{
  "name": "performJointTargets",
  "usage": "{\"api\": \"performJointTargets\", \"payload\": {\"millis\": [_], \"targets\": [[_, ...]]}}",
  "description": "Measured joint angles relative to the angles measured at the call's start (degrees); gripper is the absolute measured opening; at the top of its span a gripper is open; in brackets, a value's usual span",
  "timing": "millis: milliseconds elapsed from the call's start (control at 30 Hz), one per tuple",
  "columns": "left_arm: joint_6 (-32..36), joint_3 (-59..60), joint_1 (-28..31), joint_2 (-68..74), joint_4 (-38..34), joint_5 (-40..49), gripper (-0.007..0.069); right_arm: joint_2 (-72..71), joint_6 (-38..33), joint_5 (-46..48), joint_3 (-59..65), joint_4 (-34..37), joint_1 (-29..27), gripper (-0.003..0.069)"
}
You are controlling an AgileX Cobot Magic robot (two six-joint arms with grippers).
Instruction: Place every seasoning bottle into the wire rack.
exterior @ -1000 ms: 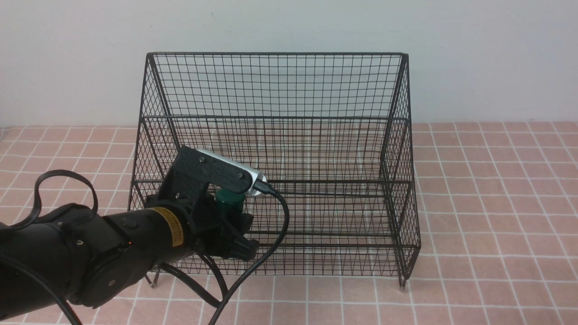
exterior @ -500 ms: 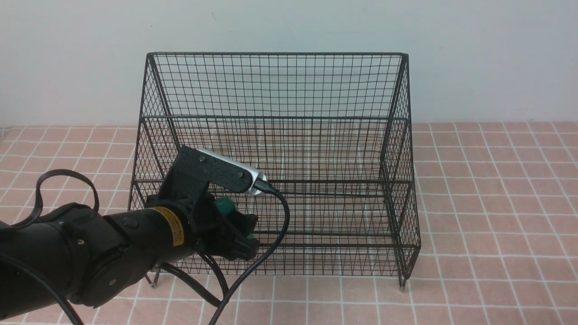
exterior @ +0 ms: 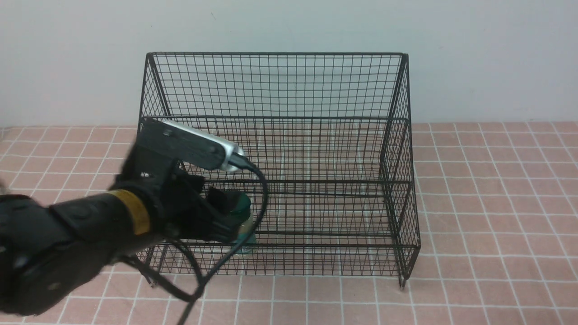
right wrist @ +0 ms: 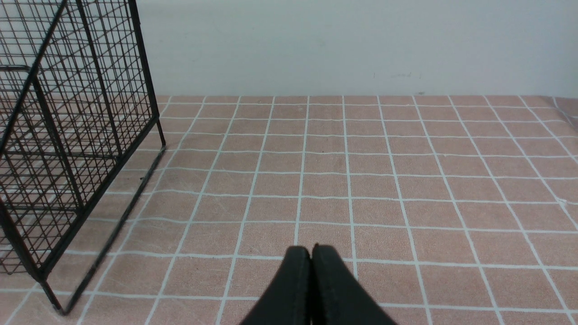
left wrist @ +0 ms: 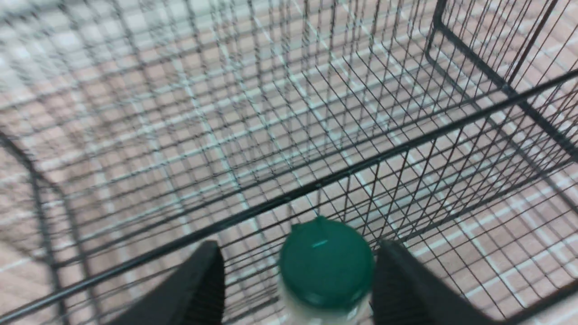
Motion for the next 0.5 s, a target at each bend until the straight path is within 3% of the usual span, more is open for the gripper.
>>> {"api": "performJointTargets", "payload": {"millis": [33, 200, 333, 500], "targets": [[0.0, 0.0, 0.0, -5.4, 0.0, 5.5, 0.0252, 0.0, 0.0, 0.0, 0.0, 0.0, 0.0, -0.0015], [0.0, 0.0, 0.0, -20.9, -0.2, 20.0, 0.0031, 0.0, 0.0, 0.0, 0.0, 0.0, 0.0, -0.0015], [0.0, 0.0, 0.0, -35.3, -0.4, 28.0, -0.0006, 0.0, 0.0, 0.0, 0.0, 0.0, 0.0, -0.0015], [0.0, 0.0, 0.0, -51.8, -0.5, 30.4, -0.0007, 0.0, 0.0, 0.0, 0.0, 0.0, 0.0, -0.0015]]}}
